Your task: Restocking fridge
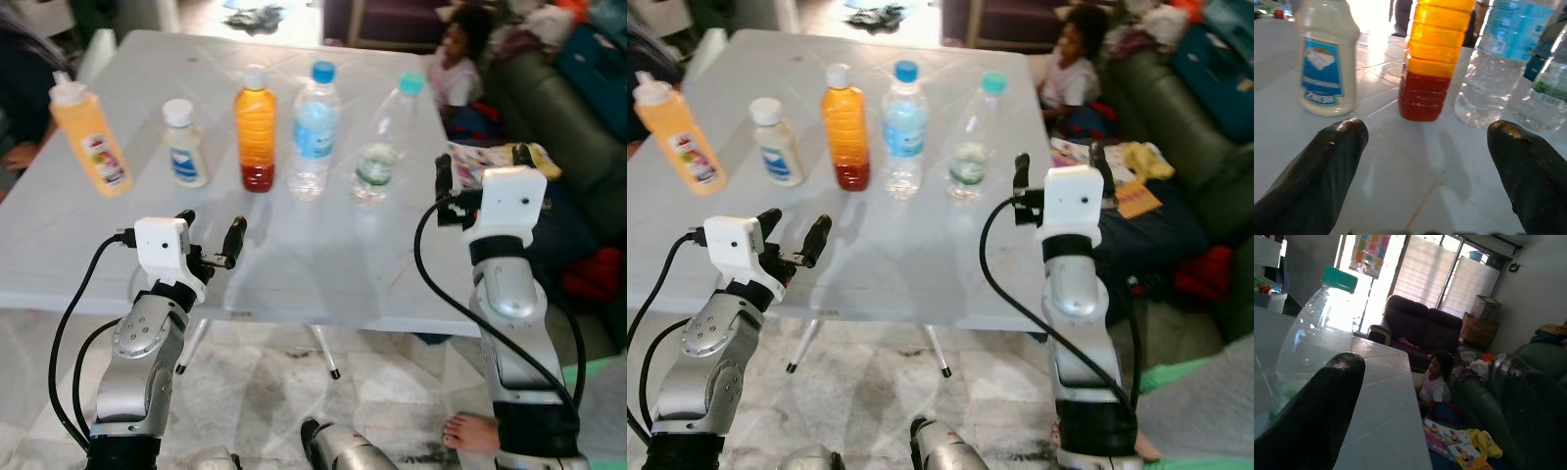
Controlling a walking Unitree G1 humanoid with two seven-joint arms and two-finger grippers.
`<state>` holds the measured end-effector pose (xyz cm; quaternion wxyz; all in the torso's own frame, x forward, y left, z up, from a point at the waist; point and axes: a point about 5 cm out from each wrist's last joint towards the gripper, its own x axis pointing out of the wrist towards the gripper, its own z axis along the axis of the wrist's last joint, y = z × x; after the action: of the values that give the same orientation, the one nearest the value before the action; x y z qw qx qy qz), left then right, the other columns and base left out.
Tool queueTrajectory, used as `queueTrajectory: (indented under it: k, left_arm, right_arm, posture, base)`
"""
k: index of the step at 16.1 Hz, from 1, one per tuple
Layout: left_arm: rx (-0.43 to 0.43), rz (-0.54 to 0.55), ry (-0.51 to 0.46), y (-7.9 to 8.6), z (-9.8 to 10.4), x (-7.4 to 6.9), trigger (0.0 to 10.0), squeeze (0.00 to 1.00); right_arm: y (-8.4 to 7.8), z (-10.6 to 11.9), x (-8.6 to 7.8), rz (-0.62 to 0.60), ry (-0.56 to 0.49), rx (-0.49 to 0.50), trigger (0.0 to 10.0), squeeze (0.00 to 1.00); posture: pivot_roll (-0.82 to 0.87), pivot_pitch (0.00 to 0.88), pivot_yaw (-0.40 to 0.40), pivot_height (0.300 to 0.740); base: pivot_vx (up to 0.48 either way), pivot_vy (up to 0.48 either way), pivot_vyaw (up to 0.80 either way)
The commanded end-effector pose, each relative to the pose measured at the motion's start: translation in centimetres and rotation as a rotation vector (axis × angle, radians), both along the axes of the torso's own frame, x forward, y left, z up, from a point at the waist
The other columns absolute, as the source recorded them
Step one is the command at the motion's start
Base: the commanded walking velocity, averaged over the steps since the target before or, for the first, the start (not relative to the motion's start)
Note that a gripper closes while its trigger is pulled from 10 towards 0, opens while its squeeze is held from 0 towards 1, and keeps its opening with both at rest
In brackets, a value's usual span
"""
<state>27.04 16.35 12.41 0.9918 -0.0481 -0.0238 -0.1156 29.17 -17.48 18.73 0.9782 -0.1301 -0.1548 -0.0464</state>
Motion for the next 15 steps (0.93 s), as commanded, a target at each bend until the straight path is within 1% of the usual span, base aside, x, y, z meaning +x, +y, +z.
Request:
queueTrajectory:
  k: [1,4,6,8,11,15]
  left_arm:
    - [0.004,-0.009,-0.004,-0.1,0.2,-0.1,10.0,0.0]
    - [0.006,-0.004,-0.007,0.1,0.3,-0.2,10.0,0.0]
    - [0.007,-0.002,-0.012,0.1,0.5,-0.2,10.0,0.0]
    - [0.012,-0.004,-0.01,0.2,0.4,-0.1,10.0,0.0]
    - [0.018,-0.012,-0.008,0.2,0.5,0.0,10.0,0.0]
    - [0.017,-0.013,-0.007,0.1,0.5,-0.1,10.0,0.0]
  right_arm:
    - [-0.4,0.5,0.2,-0.01,-0.018,0.006,10.0,0.0]
    - [-0.2,0.4,0.1,0.003,-0.021,0.014,10.0,0.0]
    - [-0.1,0.9,0.3,0.015,-0.038,0.018,10.0,0.0]
    - [-0.1,1.7,0.8,0.03,-0.06,0.013,10.0,0.0]
    - [-0.9,2.8,1.6,0.021,-0.086,0.019,10.0,0.0]
    - [-0.9,2.7,1.7,0.025,-0.085,0.013,10.0,0.0]
  posture:
    - [-0.08,0.12,-0.039,0.74]
    - [-0.07,0.117,-0.038,0.74]
    - [-0.07,0.117,-0.034,0.74]
    - [-0.07,0.117,-0.029,0.74]
    - [-0.06,0.118,-0.025,0.74]
    - [-0.06,0.121,-0.026,0.74]
  base:
    - [0.0,0.0,-0.8]
    - [0.0,0.0,-0.8]
    - [0.0,0.0,0.0]
    - [0.0,0.0,0.0]
    - [0.0,0.0,0.0]
    - [0.0,0.0,0.0]
